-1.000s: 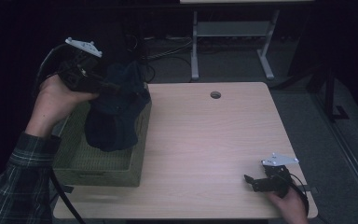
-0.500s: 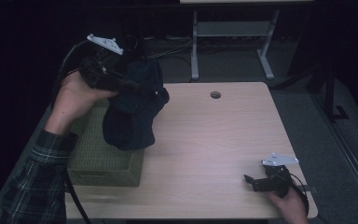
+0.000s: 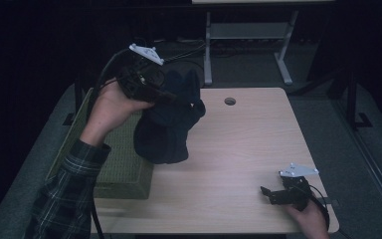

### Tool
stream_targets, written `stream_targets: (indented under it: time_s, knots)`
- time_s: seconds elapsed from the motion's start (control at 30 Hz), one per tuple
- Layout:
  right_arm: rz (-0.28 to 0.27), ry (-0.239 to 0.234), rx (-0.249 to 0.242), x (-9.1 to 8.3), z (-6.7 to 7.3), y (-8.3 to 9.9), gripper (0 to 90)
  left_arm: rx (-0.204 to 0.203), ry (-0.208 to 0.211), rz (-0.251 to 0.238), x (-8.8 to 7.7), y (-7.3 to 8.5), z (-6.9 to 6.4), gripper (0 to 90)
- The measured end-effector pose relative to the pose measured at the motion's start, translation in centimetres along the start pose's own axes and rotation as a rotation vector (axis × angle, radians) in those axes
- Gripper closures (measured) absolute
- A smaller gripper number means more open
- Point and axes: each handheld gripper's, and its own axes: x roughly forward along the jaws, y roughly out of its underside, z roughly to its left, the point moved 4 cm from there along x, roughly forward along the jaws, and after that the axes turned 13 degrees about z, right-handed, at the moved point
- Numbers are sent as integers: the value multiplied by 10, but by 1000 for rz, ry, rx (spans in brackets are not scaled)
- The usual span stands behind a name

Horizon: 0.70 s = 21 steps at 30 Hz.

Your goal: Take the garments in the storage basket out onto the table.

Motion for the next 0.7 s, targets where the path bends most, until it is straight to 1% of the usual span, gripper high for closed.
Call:
stream_targets:
  time_s: [0.2, 0.3, 0.6, 0.63, 0.67, 0.7]
  knots:
    - [0, 0, 0, 0, 0, 0, 82, 14, 37, -16, 21, -10, -12, 793]
    - [0, 0, -1, 0, 0, 0, 82, 29, 55, -16, 32, -14, -18, 793]
    - [-1, 3, -4, 0, 0, 0, 82, 36, 117, -30, 70, -27, -37, 794]
    - [-1, 2, -4, 0, 0, 0, 82, 47, 120, -27, 74, -28, -39, 794]
    - [-2, 3, -4, 0, 0, 0, 82, 43, 131, -30, 80, -29, -42, 793]
    - [-1, 2, -4, 0, 0, 0, 82, 48, 134, -24, 83, -30, -43, 794]
